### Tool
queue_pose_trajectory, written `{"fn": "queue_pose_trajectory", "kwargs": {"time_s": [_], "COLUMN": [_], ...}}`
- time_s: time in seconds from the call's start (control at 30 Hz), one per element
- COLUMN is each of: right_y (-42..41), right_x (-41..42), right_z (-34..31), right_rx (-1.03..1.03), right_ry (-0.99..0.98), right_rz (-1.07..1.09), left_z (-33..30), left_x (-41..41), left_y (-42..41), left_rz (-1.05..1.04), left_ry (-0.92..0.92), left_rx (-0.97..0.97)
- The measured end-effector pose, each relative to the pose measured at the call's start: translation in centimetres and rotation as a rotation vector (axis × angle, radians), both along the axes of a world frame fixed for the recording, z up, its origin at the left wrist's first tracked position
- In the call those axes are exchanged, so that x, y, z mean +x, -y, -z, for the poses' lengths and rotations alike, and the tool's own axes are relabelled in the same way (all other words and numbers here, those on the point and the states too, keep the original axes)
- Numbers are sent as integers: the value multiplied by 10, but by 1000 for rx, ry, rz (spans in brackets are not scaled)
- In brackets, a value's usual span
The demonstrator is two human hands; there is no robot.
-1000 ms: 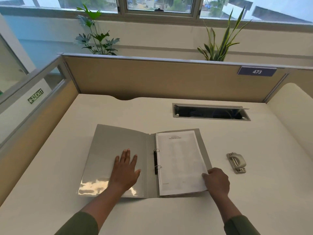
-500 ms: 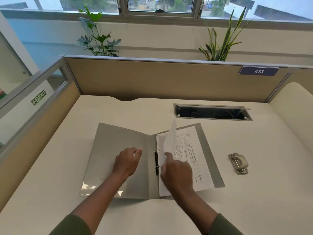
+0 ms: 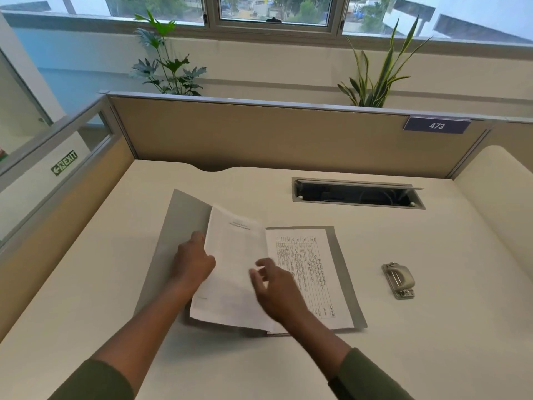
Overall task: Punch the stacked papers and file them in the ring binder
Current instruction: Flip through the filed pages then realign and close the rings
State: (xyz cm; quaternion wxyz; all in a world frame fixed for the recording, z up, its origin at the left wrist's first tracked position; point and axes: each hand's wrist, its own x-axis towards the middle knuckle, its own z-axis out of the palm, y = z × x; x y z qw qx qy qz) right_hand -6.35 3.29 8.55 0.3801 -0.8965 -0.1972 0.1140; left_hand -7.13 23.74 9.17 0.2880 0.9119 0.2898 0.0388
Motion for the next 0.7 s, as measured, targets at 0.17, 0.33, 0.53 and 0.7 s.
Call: {"fn": "queue_pose_trajectory", "kwargs": {"time_s": [0.17, 0.33, 0.53, 0.7], "right_y": [74, 110, 120, 136], "right_x": [38, 49, 54, 64], "right_z": [41, 61, 70, 69], "right_rx": [-447, -623, -461, -366], "right_ry": [-27, -244, -363, -361], "right_rz": [301, 422, 538, 579], "left_z": [8, 14, 17, 18], "left_x": [-9, -13, -17, -20], "left_y": [0, 6, 10, 9], "left_rz": [75, 130, 91, 65], "left_ry": [-112, -190, -251, -246], "left_rx": [254, 382, 402, 404]}}
